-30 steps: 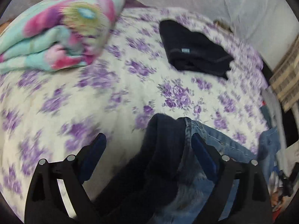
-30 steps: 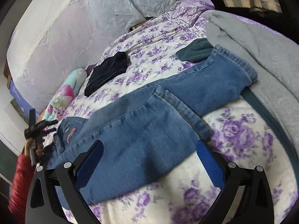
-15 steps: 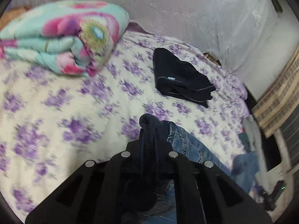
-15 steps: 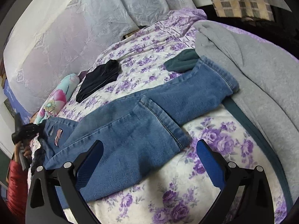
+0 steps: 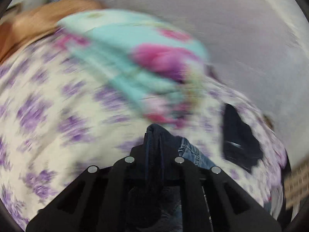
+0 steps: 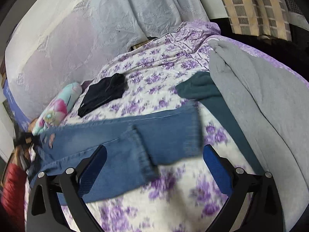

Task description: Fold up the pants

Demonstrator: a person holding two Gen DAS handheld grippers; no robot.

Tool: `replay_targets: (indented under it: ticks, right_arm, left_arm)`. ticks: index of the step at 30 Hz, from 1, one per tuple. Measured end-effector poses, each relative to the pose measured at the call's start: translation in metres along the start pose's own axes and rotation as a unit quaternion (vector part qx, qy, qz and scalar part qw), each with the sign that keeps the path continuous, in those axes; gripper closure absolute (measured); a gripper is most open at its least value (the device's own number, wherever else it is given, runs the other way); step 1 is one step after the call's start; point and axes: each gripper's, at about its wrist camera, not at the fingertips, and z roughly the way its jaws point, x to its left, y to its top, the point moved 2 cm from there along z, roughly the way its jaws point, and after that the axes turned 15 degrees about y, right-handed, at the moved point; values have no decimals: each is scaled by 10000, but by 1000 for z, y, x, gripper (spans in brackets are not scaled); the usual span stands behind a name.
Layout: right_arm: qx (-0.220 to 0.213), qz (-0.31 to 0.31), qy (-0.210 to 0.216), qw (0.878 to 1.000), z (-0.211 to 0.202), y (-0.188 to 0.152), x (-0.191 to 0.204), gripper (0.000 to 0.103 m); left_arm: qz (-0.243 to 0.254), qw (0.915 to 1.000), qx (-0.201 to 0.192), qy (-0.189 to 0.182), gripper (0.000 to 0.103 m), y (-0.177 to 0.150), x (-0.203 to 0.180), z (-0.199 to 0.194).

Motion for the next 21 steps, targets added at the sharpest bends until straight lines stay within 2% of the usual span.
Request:
replay_targets:
  ticks: [1,3,4,5,7,9,10,11,12,14,15,16,17,21]
  right_arm:
    - [-1,8,-75,10000,3,4,-3,3]
    - [1,72,-250,9997,7,6,-11,3]
    - [48,219,-184,9996,9,6,-17,3]
    - [103,296,-59,9995,12,5,-19,5]
    - [393,362,187,9984,24,3,-20,10]
    - [637,242,141,9976,37,1,-18,22]
    - [774,208,11,9968,47,-2,-17,25]
    - [855,237,2,9961,53,-5,-16,33]
    - [992,299,129,9945,60,-10,-15,46]
    - [1392,415,563,9878,76,-25,-9,61]
    - [1473,343,583,9868,80,-30,-4,63]
    - [1419,62,412,9890,79,-35,4,67]
    - [1387,-128,384,9895,78,-36,10,80]
    - [1130,-90,726,9909,57,-28,19,82]
  left_arm:
    - [15,9999,90,120,93,-4,6,5]
    - [151,9993,331,-109,93,-13,18,5]
    - [219,9988,352,-272,87,-16,24,-5]
    - [270,9981,378,-403,71,-17,29,-15]
    - [433,9955,436,-717,49,-21,39,-43]
    - [789,9944,239,-659,40,-29,49,-74]
    - [951,9938,145,-550,35,-34,54,-85]
    - [1106,9932,66,-362,29,-42,64,-98]
    - [1159,9930,54,-238,28,-46,72,-103]
    - [1174,9929,139,-86,28,-57,92,-111]
    - [1109,9936,227,-63,28,-63,103,-112]
    - [999,9945,309,-58,28,-67,115,-112]
    - [920,9950,372,-78,28,-68,123,-110]
    - [653,9932,950,-178,28,-89,143,-87]
